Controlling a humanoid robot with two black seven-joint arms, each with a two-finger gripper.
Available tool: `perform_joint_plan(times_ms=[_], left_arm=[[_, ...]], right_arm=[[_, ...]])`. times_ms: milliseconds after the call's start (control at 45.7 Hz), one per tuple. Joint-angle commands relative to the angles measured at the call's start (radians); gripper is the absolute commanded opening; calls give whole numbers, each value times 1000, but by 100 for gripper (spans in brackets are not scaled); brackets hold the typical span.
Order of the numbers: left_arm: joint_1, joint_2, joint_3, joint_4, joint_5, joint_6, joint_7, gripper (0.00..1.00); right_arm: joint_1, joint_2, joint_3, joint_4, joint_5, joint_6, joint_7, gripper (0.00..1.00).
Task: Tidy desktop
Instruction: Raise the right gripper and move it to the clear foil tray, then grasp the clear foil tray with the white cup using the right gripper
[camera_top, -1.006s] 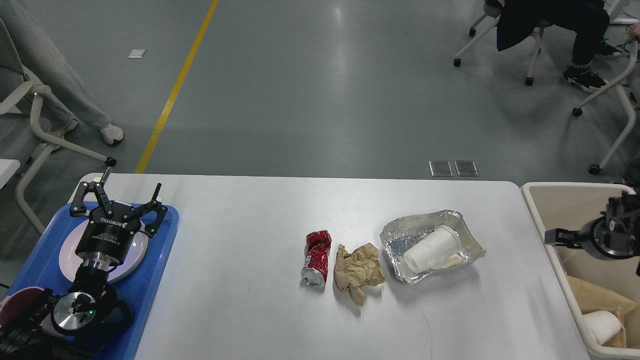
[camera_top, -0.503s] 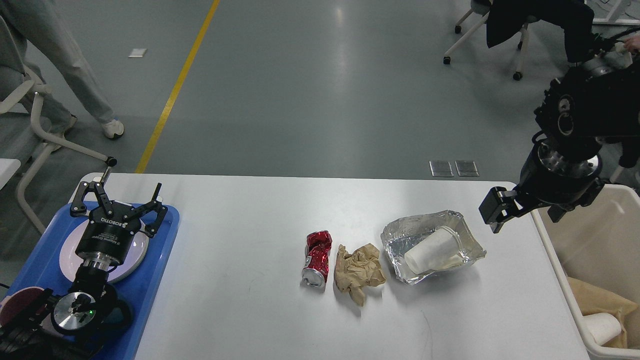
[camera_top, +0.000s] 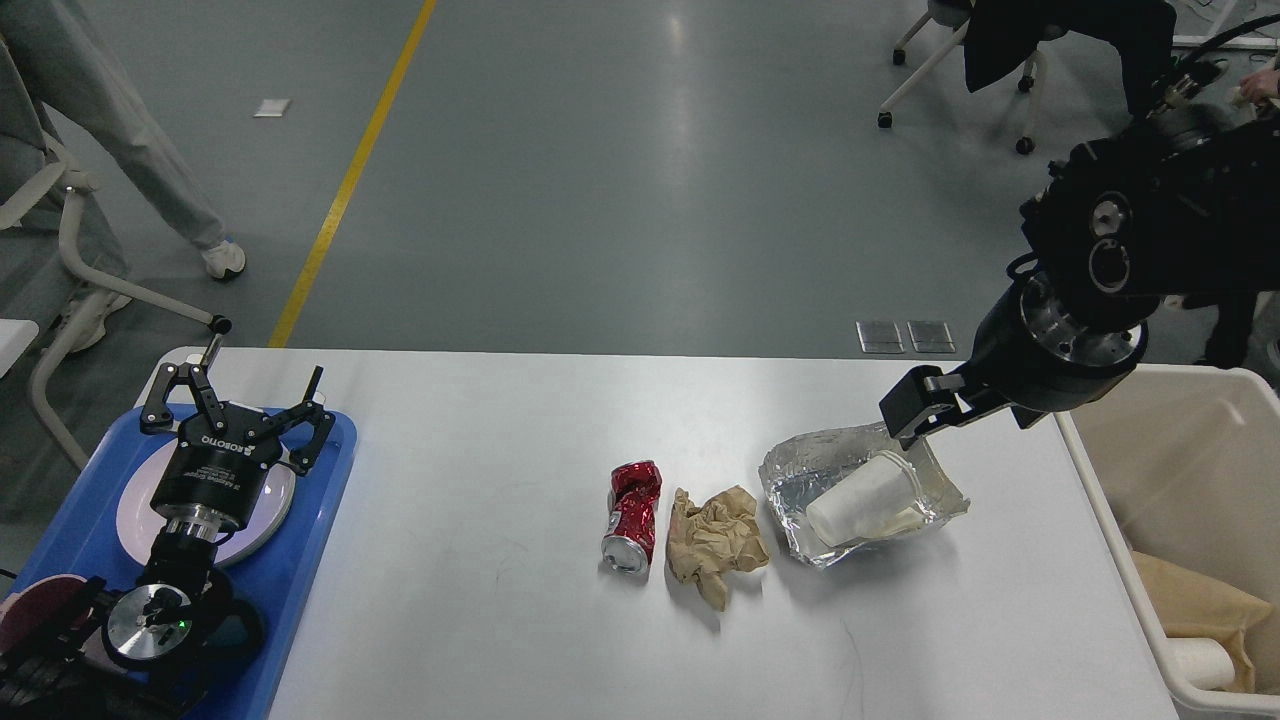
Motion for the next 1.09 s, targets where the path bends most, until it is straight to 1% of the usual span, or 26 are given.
perform_joint_plan(times_ms=[0, 131, 219, 306, 372, 459, 503, 591, 678, 831, 963, 1072], left_arm=[[0, 0, 0, 0, 0, -2, 0, 96], [0, 0, 0, 0, 0, -2, 0, 96], [0, 0, 0, 0, 0, -2, 0, 96], [0, 0, 0, 0, 0, -2, 0, 96], [0, 0, 0, 0, 0, -2, 0, 96], [0, 0, 0, 0, 0, -2, 0, 96], [0, 0, 0, 0, 0, -3, 0, 96], [0, 0, 0, 0, 0, -3, 0, 96], [0, 0, 0, 0, 0, -3, 0, 96], [0, 0, 0, 0, 0, -3, 0, 96], [0, 0, 0, 0, 0, -3, 0, 96], [0, 0, 0, 0, 0, -3, 0, 96]], right_arm=[[-75, 1, 9, -41, 3, -50, 0, 100], [-141, 1, 64, -39, 66, -132, -2, 100], [-182, 4, 119, -32, 65, -145, -6, 100], [-234, 13, 172, -41, 13, -155, -6, 99], [-285, 36, 218, -55, -79, -168, -8, 99], [-375, 76, 235, -138, -174, -176, -12, 99], [-431, 105, 235, -189, -176, -178, -11, 99], [-529, 118, 235, -297, -147, -172, -12, 100], [-586, 121, 233, -345, -20, -176, -12, 100], [-612, 108, 219, -351, 345, -211, -11, 99], [-626, 98, 189, -327, 722, -378, -11, 99], [-667, 101, 182, -331, 908, -483, -9, 99]])
